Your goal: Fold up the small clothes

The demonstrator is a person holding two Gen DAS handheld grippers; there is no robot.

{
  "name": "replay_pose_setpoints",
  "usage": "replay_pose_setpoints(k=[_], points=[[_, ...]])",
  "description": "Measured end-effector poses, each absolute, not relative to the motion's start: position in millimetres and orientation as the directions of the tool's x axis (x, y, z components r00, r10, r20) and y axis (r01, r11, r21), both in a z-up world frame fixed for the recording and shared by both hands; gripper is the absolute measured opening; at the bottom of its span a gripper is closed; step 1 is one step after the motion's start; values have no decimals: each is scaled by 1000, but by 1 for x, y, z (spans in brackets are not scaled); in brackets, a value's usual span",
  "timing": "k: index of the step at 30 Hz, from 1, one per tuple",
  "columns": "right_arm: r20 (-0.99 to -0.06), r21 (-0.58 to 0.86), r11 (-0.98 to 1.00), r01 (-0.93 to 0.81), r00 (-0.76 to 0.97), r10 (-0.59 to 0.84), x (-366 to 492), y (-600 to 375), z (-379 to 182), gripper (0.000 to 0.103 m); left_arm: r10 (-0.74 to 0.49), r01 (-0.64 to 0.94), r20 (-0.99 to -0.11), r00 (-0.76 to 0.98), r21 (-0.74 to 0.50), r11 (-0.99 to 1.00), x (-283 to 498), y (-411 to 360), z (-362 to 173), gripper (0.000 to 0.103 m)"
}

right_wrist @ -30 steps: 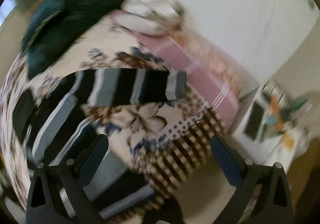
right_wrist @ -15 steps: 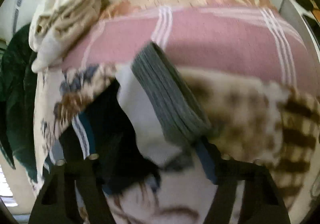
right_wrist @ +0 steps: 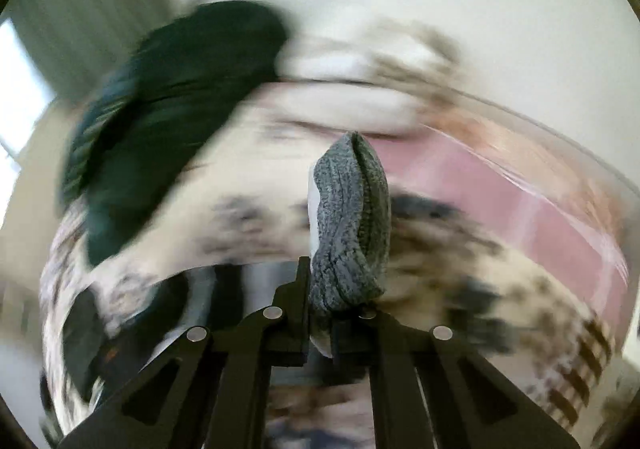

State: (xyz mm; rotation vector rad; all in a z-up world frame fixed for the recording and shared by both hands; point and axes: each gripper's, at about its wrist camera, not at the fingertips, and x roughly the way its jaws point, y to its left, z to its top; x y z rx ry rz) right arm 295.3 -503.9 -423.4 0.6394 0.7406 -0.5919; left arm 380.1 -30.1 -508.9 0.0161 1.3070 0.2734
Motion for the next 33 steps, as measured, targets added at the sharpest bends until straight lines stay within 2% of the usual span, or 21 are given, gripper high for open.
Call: replay_pose_setpoints(k=[3, 7, 10, 13, 17, 21, 23, 24, 25, 26, 28, 31, 33], points=[[-748, 295, 787, 541, 643, -162, 359, -421, -393, 7, 222, -222, -941, 255, 166, 961, 382, -2, -497, 103], [-759, 287, 889, 357, 651, -17, 420, -306, -391, 7, 268, -290, -922, 281, 185, 939, 373, 55, -480, 103], [-795, 264, 943, 202, 599, 94, 467, -195, -421, 7, 317, -344, -904, 286, 211, 915, 361, 95, -475, 103], [-841, 181, 982, 47, 526, 130, 490, -97, -468, 7, 340, -392, -902, 266, 222, 893, 351, 133, -478, 103], [-884, 47, 993, -113, 458, 94, 487, -7, -527, 7, 351, -450, -907, 233, 219, 866, 338, 177, -492, 103], [-917, -21, 983, -181, 395, 53, 479, 26, -576, 7, 346, -486, -914, 214, 207, 849, 326, 200, -499, 103], [-951, 41, 979, -198, 294, 99, 489, 35, -594, 12, 327, -507, -923, 202, 187, 841, 318, 208, -498, 103], [-958, 101, 975, -197, 247, 149, 489, 31, -596, 21, 315, -525, -928, 199, 170, 834, 312, 214, -496, 103], [-956, 153, 970, -188, 220, 194, 489, 26, -591, 49, 301, -547, -934, 193, 152, 823, 303, 220, -493, 103], [-950, 191, 968, -166, 217, 225, 483, 17, -585, 73, 284, -568, -941, 185, 133, 812, 292, 226, -491, 103], [-947, 186, 973, -138, 239, 215, 471, 2, -574, 80, 249, -609, -954, 166, 99, 787, 271, 235, -489, 103], [-953, 186, 981, -61, 232, 195, 447, -30, -558, 80, 175, -685, -978, 116, 49, 727, 235, 248, -495, 103], [-959, 174, 984, -23, 222, 175, 435, -47, -548, 80, 69, -769, -993, 99, -32, 638, 207, 261, -506, 103]])
